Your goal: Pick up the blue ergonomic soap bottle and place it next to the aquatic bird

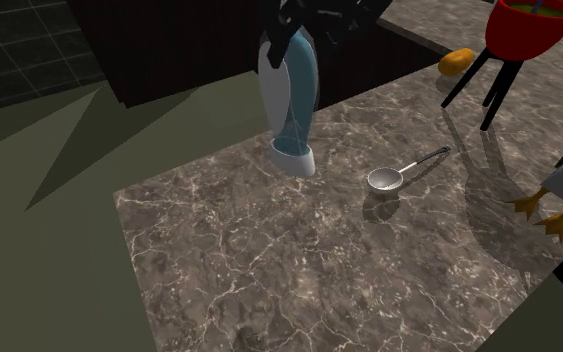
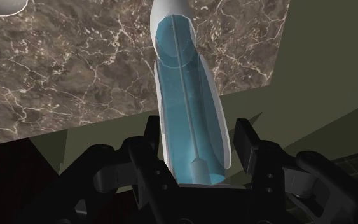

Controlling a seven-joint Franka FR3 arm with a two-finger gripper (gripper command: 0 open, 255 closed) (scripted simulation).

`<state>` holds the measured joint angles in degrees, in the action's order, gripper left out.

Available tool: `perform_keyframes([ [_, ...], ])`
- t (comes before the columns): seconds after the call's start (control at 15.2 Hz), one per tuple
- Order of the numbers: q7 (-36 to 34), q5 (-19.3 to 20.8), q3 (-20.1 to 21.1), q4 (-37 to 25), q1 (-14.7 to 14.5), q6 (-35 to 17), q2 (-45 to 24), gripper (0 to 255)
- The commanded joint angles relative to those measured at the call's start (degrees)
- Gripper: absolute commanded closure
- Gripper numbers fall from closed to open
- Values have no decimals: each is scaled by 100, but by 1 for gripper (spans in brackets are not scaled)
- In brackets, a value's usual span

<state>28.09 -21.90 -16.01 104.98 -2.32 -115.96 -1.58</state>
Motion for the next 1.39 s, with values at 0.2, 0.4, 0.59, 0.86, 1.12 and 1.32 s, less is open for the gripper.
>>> perform_keyframes([
  [0.2, -142, 67, -7, -352, 5, 352, 23, 255],
  [0.4, -215, 96, -14, -579, 12, 567, 22, 255],
  [0.59, -285, 118, -21, -820, 21, 787, 9, 255],
  [0.86, -374, 135, -33, -1167, 34, 1087, -29, 255],
  [1.12, -458, 139, -47, -1546, 52, 1397, -91, 255],
  [1.32, -519, 132, -59, -1855, 69, 1638, -155, 255],
])
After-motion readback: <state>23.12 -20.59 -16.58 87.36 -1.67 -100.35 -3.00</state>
